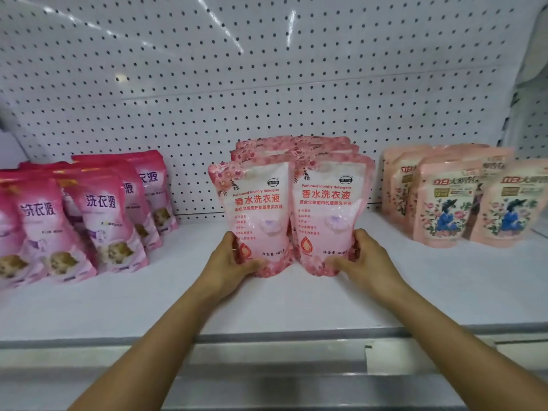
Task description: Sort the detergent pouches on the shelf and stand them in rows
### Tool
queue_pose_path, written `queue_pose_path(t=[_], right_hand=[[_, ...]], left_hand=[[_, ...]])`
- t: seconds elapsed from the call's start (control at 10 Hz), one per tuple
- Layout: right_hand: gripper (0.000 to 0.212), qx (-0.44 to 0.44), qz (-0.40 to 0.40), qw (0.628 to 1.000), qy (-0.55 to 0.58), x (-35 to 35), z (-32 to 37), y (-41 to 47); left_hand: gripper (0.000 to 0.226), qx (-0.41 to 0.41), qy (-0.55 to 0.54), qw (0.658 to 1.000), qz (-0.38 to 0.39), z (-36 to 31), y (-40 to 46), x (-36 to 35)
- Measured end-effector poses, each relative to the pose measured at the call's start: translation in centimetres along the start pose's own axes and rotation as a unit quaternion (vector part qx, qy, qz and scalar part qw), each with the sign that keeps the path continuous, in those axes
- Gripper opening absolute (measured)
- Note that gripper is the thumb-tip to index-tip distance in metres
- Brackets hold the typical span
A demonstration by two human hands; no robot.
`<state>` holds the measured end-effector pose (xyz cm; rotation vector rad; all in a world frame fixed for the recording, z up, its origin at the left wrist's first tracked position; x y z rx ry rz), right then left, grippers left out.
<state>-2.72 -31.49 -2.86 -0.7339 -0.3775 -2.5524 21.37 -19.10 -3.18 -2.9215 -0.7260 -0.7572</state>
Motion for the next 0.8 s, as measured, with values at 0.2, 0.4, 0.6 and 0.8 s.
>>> queue_pose_path(t=[0.2, 0.4, 0.6, 0.8], right_hand=[[0.043, 0.012, 0.001, 0.999, 0.047, -0.4, 0.1, -0.1], [0.044, 0.004, 0.007, 0.999, 0.05, -0.6, 0.2, 0.1], [0.051, -0.01, 0.044, 0.998, 0.04, -0.4, 1.0, -0.8], [0.051, 0.029, 0.054, 0.998, -0.019, 1.0, 2.5, -4.7]], left_hand=[[0.065, 0.001, -0.005, 1.0, 0.009, 0.8, 0.5, 0.3], [0.066, 0.002, -0.012, 1.0, 0.004, 0.5, 0.1, 0.1], [0.065, -0.005, 0.019, 1.0, 0.009, -1.4, -2.4, -0.1], [0.076, 0.033, 0.172, 0.985, -0.002, -2.1, -6.0, -0.5]])
Point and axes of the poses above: each hand's wrist, its own y-axis towards the middle knuckle, its own x-axis out of the back of the hand, z = x × y, the point moved 5 cm from there along y, towards the middle knuckle, and after that the axes turned 6 degrees about z, right-handed, at the moved point
